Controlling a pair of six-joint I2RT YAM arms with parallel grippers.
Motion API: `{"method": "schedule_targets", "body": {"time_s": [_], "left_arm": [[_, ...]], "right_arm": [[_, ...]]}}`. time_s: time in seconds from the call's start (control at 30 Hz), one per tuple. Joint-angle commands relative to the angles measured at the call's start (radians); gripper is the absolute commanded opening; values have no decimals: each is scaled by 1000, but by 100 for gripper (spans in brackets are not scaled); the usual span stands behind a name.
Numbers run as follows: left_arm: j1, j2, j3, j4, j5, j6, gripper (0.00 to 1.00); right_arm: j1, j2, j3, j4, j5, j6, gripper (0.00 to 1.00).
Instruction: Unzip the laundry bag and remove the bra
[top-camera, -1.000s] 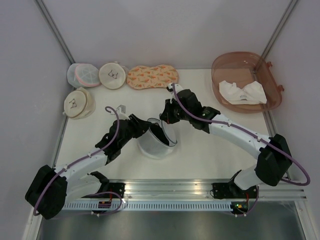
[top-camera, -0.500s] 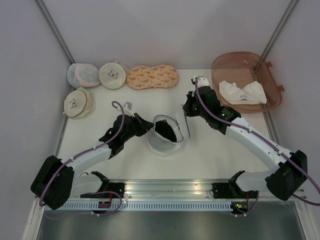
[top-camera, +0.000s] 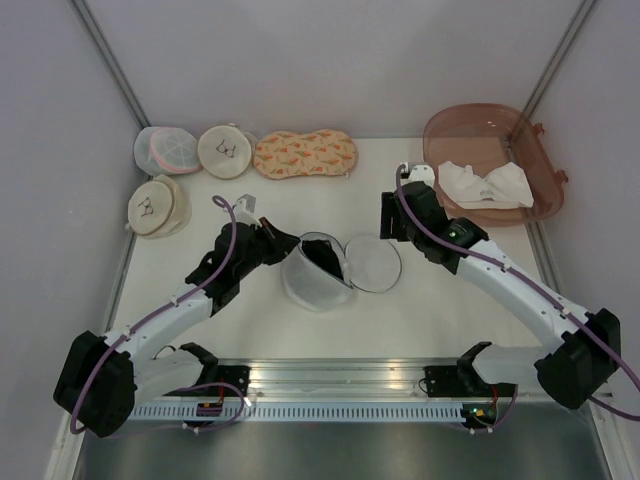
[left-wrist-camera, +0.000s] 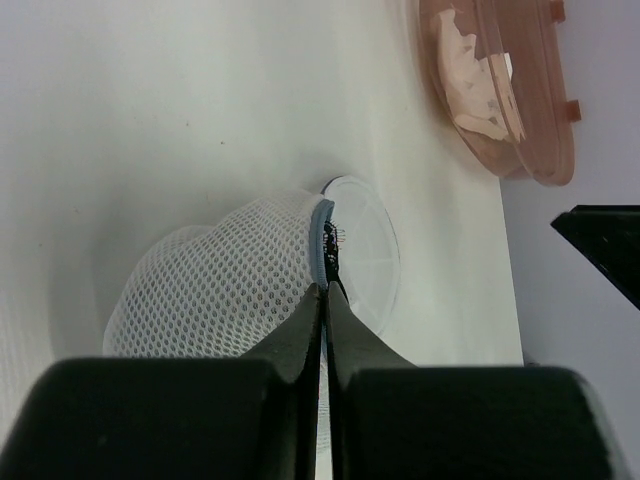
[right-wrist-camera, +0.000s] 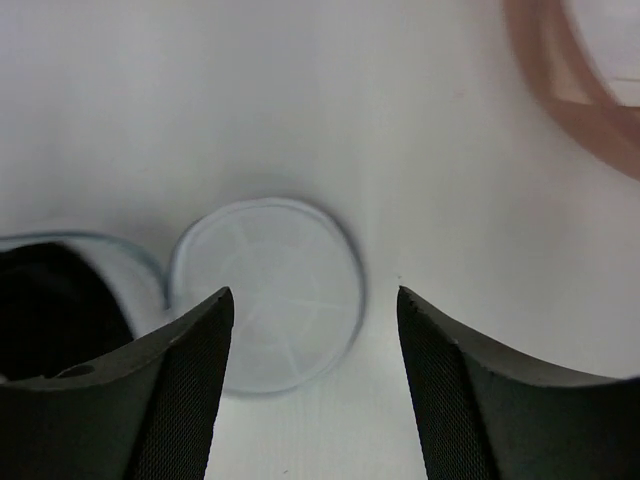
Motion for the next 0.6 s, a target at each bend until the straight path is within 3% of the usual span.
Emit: {"method": "schedule_targets", "body": {"time_s": [0.0, 0.1, 0.33, 0.57], "left_arm": [[7, -2, 49, -9, 22, 57, 2], [7, 18, 57, -6, 42, 57, 2], [9, 40, 58, -21, 62, 64, 2], [10, 43, 49, -27, 68, 59, 2]], "right_arm": [[8, -82, -50, 207, -461, -73, 72], [21, -29, -80, 268, -614, -69, 71], [24, 97, -155, 466, -792, -38, 68], [38, 210, -152, 546, -854, -13, 63]]}}
